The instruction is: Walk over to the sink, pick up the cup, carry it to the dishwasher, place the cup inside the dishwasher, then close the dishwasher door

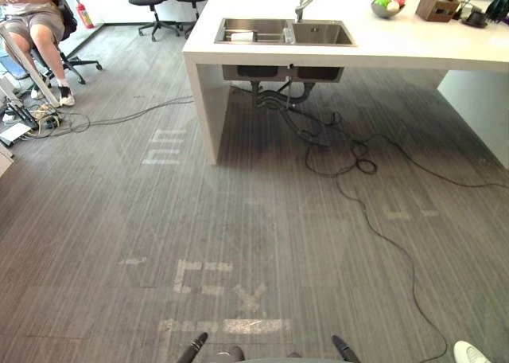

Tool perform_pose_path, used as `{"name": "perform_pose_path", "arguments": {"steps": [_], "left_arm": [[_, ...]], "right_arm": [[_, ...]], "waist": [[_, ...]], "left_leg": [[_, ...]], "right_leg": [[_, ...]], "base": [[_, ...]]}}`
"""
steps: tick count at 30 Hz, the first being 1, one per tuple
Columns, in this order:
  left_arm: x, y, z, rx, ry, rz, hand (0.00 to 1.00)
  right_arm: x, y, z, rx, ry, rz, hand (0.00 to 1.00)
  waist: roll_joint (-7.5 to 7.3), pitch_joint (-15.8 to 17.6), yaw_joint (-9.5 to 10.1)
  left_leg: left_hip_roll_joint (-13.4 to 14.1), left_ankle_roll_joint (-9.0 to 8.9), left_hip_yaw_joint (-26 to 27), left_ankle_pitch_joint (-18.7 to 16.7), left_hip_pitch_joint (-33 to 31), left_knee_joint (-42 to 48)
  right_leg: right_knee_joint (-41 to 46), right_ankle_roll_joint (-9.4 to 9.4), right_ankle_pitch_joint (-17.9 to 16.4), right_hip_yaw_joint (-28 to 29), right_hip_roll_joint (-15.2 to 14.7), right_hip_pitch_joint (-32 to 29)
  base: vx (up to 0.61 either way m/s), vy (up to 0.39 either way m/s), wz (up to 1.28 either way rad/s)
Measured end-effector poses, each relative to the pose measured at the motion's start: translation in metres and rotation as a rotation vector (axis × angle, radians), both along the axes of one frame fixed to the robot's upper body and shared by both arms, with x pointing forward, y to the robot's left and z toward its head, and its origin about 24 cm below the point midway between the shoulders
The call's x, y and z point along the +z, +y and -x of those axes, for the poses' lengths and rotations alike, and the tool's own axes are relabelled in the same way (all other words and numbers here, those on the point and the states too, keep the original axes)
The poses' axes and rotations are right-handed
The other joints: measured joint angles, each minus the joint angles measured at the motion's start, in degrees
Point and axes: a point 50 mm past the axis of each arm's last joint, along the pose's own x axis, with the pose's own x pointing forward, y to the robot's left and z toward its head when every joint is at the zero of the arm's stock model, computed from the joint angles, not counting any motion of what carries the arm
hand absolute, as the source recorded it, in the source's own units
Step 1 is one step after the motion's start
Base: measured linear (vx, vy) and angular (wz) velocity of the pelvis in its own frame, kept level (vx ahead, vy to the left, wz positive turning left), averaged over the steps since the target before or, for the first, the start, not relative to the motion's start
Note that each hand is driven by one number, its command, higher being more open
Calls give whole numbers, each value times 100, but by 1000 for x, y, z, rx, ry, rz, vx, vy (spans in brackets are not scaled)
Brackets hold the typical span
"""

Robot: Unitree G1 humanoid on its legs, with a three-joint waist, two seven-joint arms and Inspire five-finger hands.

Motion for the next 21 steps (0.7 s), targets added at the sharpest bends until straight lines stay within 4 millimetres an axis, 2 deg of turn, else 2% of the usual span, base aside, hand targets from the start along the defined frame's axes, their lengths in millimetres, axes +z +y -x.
{"name": "perform_pose_path", "arguments": {"steps": [1,2,4,7,9,12,14,16,21], "left_arm": [[1,-3,-14,28,-48,21,100],[2,-4,-18,28,-62,27,100],[7,-6,-46,-67,-148,27,100],[14,-11,-75,-172,-226,29,100],[22,-26,-101,-229,-314,65,100],[30,-39,-123,-278,-384,87,100],[31,-42,-128,-293,-387,80,100],[32,-41,-130,-319,-373,41,100],[30,-33,-125,-407,-328,-117,100]], "right_arm": [[1,-2,-7,20,-23,23,100],[1,-2,-11,23,-31,28,100],[5,-1,-50,90,-132,93,100],[15,1,-94,120,-267,138,100],[27,6,-132,139,-379,150,100],[41,9,-164,159,-467,149,100],[45,10,-173,172,-492,146,100],[44,11,-172,167,-490,136,100],[35,14,-156,179,-431,115,100]], "waist": [[5,13,0],[4,21,0],[14,127,-1],[58,218,-5],[87,285,7],[87,372,6],[100,392,-12],[104,427,-17],[107,545,-36]], "left_leg": [[-32,-30,-102,76,58,-146],[-34,-33,-120,87,58,-160],[-48,-140,-177,198,104,-292],[-55,-171,-285,277,91,-352],[-65,-159,-397,341,83,-405],[-69,-144,-425,361,90,-405],[-81,-143,-424,361,91,-405],[-87,-143,-424,360,92,-404],[-93,-141,-425,359,102,-404]], "right_leg": [[-80,11,4,-112,0,75],[-86,14,6,-132,0,79],[-96,20,10,-206,1,99],[-94,20,10,-307,2,97],[-90,23,12,-387,2,104],[-83,40,23,-409,0,116],[-83,43,23,-405,-10,116],[-84,44,23,-402,-15,116],[-95,52,20,-401,-18,122]], "base": [[43,-7,20],[50,-16,26],[-12,-23,15],[-58,-27,21],[-73,-18,26],[-57,0,7],[0,0,0],[0,0,0],[0,0,0]]}}
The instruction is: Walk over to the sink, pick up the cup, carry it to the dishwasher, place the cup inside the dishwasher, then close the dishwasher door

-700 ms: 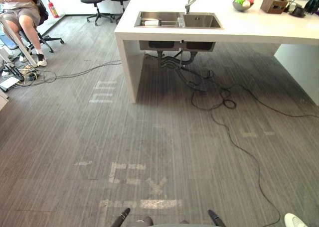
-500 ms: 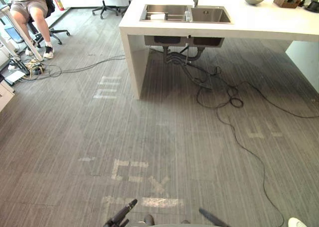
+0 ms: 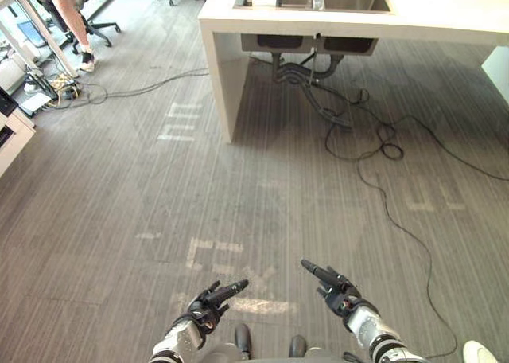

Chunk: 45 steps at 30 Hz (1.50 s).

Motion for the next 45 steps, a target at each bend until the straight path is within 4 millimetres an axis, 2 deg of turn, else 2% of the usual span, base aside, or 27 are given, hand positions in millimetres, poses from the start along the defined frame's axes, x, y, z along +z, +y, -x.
{"name": "perform_pose_path", "arguments": {"steps": [6,8,9,11,14,15,17,20,22,23,24,25,27,29,30,31,34,35,36,37,38,40,41,42,43,44,45], "left_arm": [[-4,5,13,-31,10,-118,100],[-6,5,18,-22,25,-128,100],[-8,6,24,-18,42,-129,100],[-9,8,28,-22,55,-153,100],[-11,18,40,-6,78,-204,100],[-12,20,45,-7,91,-216,100],[-12,24,47,17,97,-218,100],[-10,24,40,32,80,-217,100],[-8,23,35,30,65,-212,100],[-6,25,29,26,45,-211,100],[-5,28,27,29,35,-218,100],[-4,31,27,55,34,-216,100],[-4,26,27,61,23,-200,100],[-3,17,27,51,2,-166,100],[-3,14,27,45,-4,-152,100],[-3,10,24,38,-11,-129,100],[-3,5,25,68,-21,-96,100],[-2,6,23,94,-42,-90,100],[1,8,19,106,-74,-94,100],[3,8,16,109,-88,-99,100],[6,9,12,119,-106,-105,100],[9,6,9,144,-124,-92,100],[10,5,11,160,-128,-90,100],[10,2,13,172,-129,-90,100],[10,2,14,177,-130,-91,100],[10,2,15,188,-126,-95,100],[9,2,17,203,-121,-88,100]], "right_arm": [[-10,-3,25,-28,77,18,100],[-12,-5,31,-36,96,26,100],[-14,-7,34,-40,109,29,100],[-15,-9,41,-46,121,37,100],[-11,-18,35,-53,68,62,100],[-11,-20,37,-54,61,54,100],[-11,-20,36,-35,34,45,100],[-9,-18,34,-13,1,35,100],[-9,-15,33,-10,-10,23,100],[-9,-13,33,-22,-21,13,100],[-8,-11,32,-30,-31,8,100],[-8,-13,35,-48,-31,7,100],[-8,-18,37,-62,-29,14,100],[-9,-22,43,-62,-14,22,100],[-10,-20,45,-62,-4,15,100],[-12,-21,48,-61,14,12,100],[-15,-27,61,-39,70,28,100],[-17,-27,67,-2,98,41,100],[-18,-27,69,48,118,56,100],[-18,-26,68,64,121,58,100],[-17,-24,65,77,122,51,100],[-17,-20,60,93,116,43,100],[-15,-17,53,99,100,35,100],[-14,-13,47,107,77,28,100],[-13,-11,45,111,65,25,100],[-12,-8,44,115,53,17,100],[-14,-6,48,118,57,16,100]], "waist": [[1,-1,-17],[14,7,-15],[38,23,-21],[106,53,-24],[-1,141,-38],[19,170,-61],[16,212,-127],[21,334,-126],[-52,371,-132],[-203,441,-124],[-344,490,-124],[-361,522,-135],[-218,449,-130],[-4,279,-107],[13,245,-90],[-3,219,-97],[271,106,-137],[350,97,-119],[367,104,-95],[404,111,-84],[317,213,-65],[254,271,105],[237,282,205],[245,277,229],[254,276,227],[263,284,236],[301,290,255]], "left_leg": [[0,33,-16,-44,161,26],[19,113,-7,-181,159,193],[46,137,6,-356,147,395],[146,305,52,-576,94,687],[75,463,154,-743,167,969],[101,450,78,-818,200,1074],[174,387,-57,-869,192,1117],[366,295,-214,-925,179,1126],[402,197,-336,-985,151,1111],[341,100,-379,-1043,199,1119],[290,-13,-406,-1111,287,1146],[349,-224,-502,-1252,440,1245],[579,-408,-581,-1380,510,1257],[956,-487,-706,-1549,561,1328],[1025,-492,-831,-1645,389,1868],[1030,-592,-877,-1700,-107,3302],[1415,-840,-893,-934,-821,5254],[1671,-735,-894,-199,-1151,6058],[1808,-644,-930,-297,-1619,6929],[1769,-576,-941,-425,-1795,7205],[1565,-471,-927,-718,-2044,7326],[1230,-421,-738,-1121,-2210,6572],[1108,-414,-427,-1195,-2245,5468],[979,-390,-101,-1070,-2160,3898],[897,-383,17,-887,-2089,3044],[777,-446,176,-391,-1933,1588],[800,-491,334,-192,-1795,853]], "right_leg": [[45,103,-42,-17,-12,157],[344,263,-162,-28,-62,88],[801,433,-300,-62,-137,-38],[1912,556,-393,-120,-282,-496],[4418,120,-548,-455,-1025,-1347],[4541,127,-611,-422,-1069,-1378],[4211,153,-771,-437,-1029,-1389],[2546,227,-677,-375,-710,-1443],[1007,375,-15,-315,-605,-1448],[487,455,205,-209,-726,-1490],[436,466,224,-172,-841,-1492],[763,360,604,-211,-899,-1500],[1220,287,561,-270,-762,-1614],[1470,-78,329,-464,-429,-1664],[1482,-211,248,-548,-349,-1640],[1456,-356,151,-592,-291,-1552],[1388,-488,-114,-735,27,-1170],[1214,-575,-197,-756,201,-846],[1108,-677,-258,-762,307,-595],[1068,-687,-304,-745,315,-458],[923,-667,-360,-678,307,-145],[691,-608,-394,-427,250,224],[587,-558,-397,-248,204,337],[474,-436,-408,-120,166,415],[417,-393,-428,-60,159,464],[314,-290,-491,29,164,622],[260,-105,-611,84,205,818]], "base": [[-5,1,0],[-36,22,-5],[-36,38,-8],[-84,71,-14],[-47,58,-11],[38,-5,15],[71,-77,28],[77,-128,23],[129,-195,25],[216,-350,34],[246,-430,33],[227,-388,20],[305,-354,20],[368,-291,15],[400,-246,10],[485,-272,5],[409,-171,8],[473,-130,7],[310,-81,3],[365,-65,-5],[356,-20,-25],[378,36,-61],[330,124,-84],[338,146,-72],[387,180,-49],[458,204,-33],[482,214,-25]]}}
